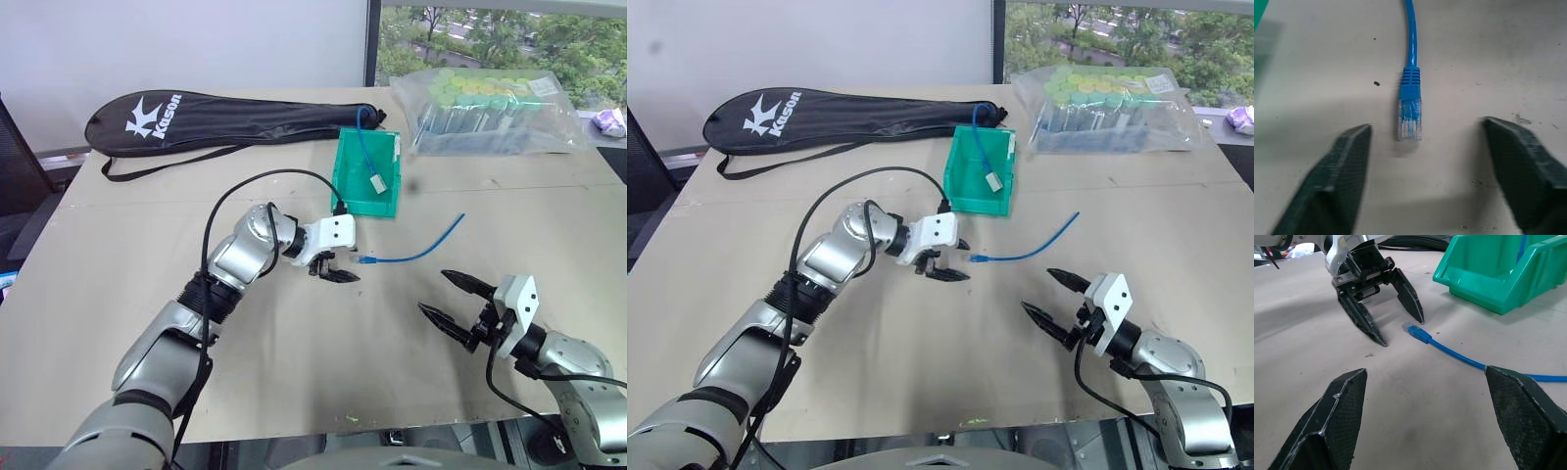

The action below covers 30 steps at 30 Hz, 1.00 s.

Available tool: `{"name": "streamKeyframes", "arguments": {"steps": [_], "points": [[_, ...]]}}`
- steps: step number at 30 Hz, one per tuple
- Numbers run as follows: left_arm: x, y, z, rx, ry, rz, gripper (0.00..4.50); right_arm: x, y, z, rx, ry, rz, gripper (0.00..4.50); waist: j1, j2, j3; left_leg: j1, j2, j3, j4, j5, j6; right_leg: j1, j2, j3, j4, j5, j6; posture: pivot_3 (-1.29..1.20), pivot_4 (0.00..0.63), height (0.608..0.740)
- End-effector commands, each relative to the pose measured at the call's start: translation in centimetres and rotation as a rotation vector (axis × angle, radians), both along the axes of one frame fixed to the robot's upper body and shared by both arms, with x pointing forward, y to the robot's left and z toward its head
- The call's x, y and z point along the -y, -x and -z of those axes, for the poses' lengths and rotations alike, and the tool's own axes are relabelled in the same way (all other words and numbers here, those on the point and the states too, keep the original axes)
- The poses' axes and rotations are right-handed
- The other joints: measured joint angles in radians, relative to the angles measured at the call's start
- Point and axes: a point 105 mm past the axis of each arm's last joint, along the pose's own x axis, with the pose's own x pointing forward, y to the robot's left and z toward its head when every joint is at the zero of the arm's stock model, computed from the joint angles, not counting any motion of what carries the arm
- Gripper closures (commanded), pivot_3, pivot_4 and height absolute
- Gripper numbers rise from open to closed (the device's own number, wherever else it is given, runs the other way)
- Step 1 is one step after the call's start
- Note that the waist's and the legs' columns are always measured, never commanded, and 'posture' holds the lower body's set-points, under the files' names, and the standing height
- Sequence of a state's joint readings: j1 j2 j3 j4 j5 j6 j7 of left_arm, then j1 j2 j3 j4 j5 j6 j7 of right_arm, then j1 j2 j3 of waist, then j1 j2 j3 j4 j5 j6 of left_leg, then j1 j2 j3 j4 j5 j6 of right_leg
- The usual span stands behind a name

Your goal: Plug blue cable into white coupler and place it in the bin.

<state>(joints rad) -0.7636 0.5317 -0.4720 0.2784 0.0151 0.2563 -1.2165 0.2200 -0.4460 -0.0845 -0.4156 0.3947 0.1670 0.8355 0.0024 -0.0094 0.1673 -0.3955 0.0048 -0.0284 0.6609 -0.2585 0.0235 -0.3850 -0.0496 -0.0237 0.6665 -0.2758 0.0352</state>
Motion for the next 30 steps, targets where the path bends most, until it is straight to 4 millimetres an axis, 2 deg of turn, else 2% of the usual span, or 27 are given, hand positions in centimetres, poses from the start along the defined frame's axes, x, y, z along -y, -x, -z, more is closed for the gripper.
{"name": "streamKeyframes", "arguments": {"steps": [1, 3, 5, 10, 14, 19, 23, 30], "points": [[-1.0, -0.4, -0.5, 0.024, -0.037, -0.02, 2.7, -0.1, 0.1, -1.2, 0.06, -0.006, -0.006, 0.73, 0.0, 0.0, 0.0, 0.0, 0.0, 0.0, 0.0, 0.0, 0.0, 0.0, 0.0, 0.0, 0.0, 0.0, 0.0, 0.0, 0.15, 0.74], [-1.0, -0.3, -0.6, 0.012, -0.028, -0.023, 3.84, 0.0, 0.1, -1.2, 0.059, -0.008, -0.002, 0.73, -0.004, 0.0, 0.0, 0.0, 0.0, 0.0, 0.0, 0.0, 0.0, 0.0, 0.0, 0.0, 0.0, 0.0, 0.0, 0.0, 0.15, 0.74], [-0.9, -0.2, -0.5, 0.009, -0.017, -0.024, 4.48, -0.1, 0.0, -1.1, 0.053, -0.012, -0.002, 0.73, -0.005, 0.0, 0.0, 0.0, 0.0, 0.0, 0.0, 0.0, 0.0, 0.0, 0.0, 0.0, 0.001, 0.0, 0.0, 0.0, 0.15, 0.74], [0.2, 0.2, -0.9, -0.013, 0.08, -0.009, 4.48, -0.6, 0.5, -0.6, -0.01, -0.041, -0.03, 0.73, -0.005, 0.0, 0.0, 0.0, 0.0, 0.0, 0.001, 0.0, 0.0, 0.0, 0.0, 0.001, 0.001, 0.0, 0.0, 0.0, 0.15, 0.74], [1.2, 1.0, -2.7, -0.109, 0.238, -0.003, 4.48, -1.3, 0.8, -0.9, -0.1, -0.133, -0.063, 0.73, -0.003, 0.0, 0.0, -0.001, 0.0, -0.001, 0.002, 0.0, 0.0, 0.0, 0.0, 0.002, 0.001, 0.0, 0.0, 0.0, 0.15, 0.74], [2.2, 3.4, -5.2, -0.298, 0.418, 0.049, 4.48, -2.6, 1.1, -2.4, -0.228, -0.336, -0.125, 0.73, -0.006, 0.0, 0.0, -0.002, 0.001, -0.002, 0.005, 0.0, 0.0, 0.0, -0.001, 0.002, 0.003, 0.0, 0.0, 0.0, 0.15, 0.74], [2.5, 5.3, -5.9, -0.392, 0.468, 0.102, 4.48, -3.5, 1.5, -3.4, -0.328, -0.466, -0.201, 0.73, -0.011, 0.0, 0.0, -0.001, 0.001, -0.001, 0.005, 0.0, 0.0, 0.0, -0.001, 0.003, 0.004, 0.0, 0.0, 0.0, 0.15, 0.74], [2.5, 6.8, -6.3, -0.462, 0.491, 0.145, 4.48, -3.7, -0.1, -5.5, -0.356, -0.633, -0.242, 0.73, -0.012, 0.0, 0.0, -0.001, 0.0, -0.001, 0.007, 0.0, 0.0, 0.0, -0.001, 0.003, 0.006, 0.0, 0.0, 0.0, 0.15, 0.74]]}}
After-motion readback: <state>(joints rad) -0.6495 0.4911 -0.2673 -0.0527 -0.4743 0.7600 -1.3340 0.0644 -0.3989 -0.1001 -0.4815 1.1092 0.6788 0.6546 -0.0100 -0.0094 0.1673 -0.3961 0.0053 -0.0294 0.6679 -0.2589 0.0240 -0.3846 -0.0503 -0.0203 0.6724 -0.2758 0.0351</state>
